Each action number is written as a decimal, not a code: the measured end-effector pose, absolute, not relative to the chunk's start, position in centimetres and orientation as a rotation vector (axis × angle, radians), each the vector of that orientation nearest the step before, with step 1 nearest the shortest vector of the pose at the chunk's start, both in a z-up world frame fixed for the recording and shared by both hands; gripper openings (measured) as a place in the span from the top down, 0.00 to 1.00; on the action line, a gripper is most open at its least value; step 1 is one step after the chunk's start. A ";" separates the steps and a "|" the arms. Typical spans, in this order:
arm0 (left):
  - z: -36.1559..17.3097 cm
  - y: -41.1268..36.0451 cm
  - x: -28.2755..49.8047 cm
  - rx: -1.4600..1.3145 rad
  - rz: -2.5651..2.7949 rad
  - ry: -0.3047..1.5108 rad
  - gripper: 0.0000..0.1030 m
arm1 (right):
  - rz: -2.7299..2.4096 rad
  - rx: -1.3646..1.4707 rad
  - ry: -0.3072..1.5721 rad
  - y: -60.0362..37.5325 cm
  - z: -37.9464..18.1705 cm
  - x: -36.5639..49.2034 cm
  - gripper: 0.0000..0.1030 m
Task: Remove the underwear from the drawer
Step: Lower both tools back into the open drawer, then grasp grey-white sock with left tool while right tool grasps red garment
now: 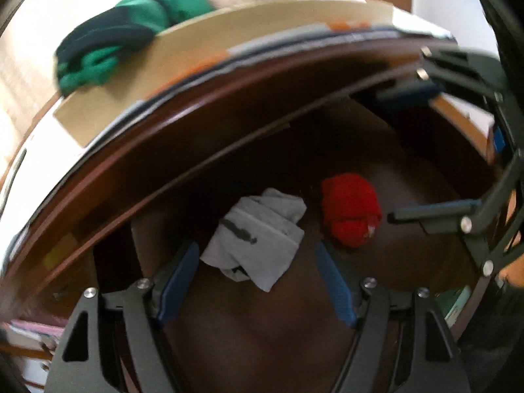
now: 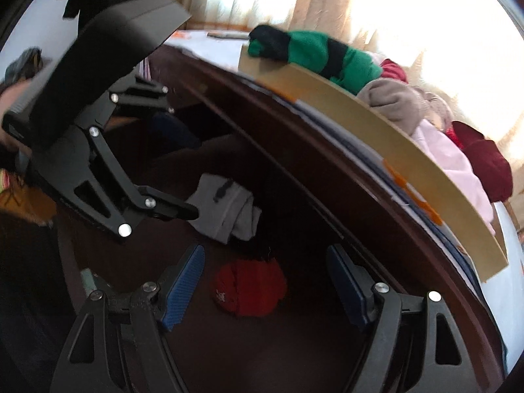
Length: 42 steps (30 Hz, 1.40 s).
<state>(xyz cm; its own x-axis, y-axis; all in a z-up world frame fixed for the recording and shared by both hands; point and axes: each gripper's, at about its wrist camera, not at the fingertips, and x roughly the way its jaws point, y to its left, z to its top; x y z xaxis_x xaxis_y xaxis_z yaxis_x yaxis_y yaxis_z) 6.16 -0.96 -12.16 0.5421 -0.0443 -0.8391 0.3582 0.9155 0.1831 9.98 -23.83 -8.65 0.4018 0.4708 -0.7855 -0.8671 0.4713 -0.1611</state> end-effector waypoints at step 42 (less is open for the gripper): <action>-17.7 -7.1 10.6 0.668 -0.435 1.173 0.27 | 1.016 -0.774 0.985 -20.2 -14.5 12.0 0.24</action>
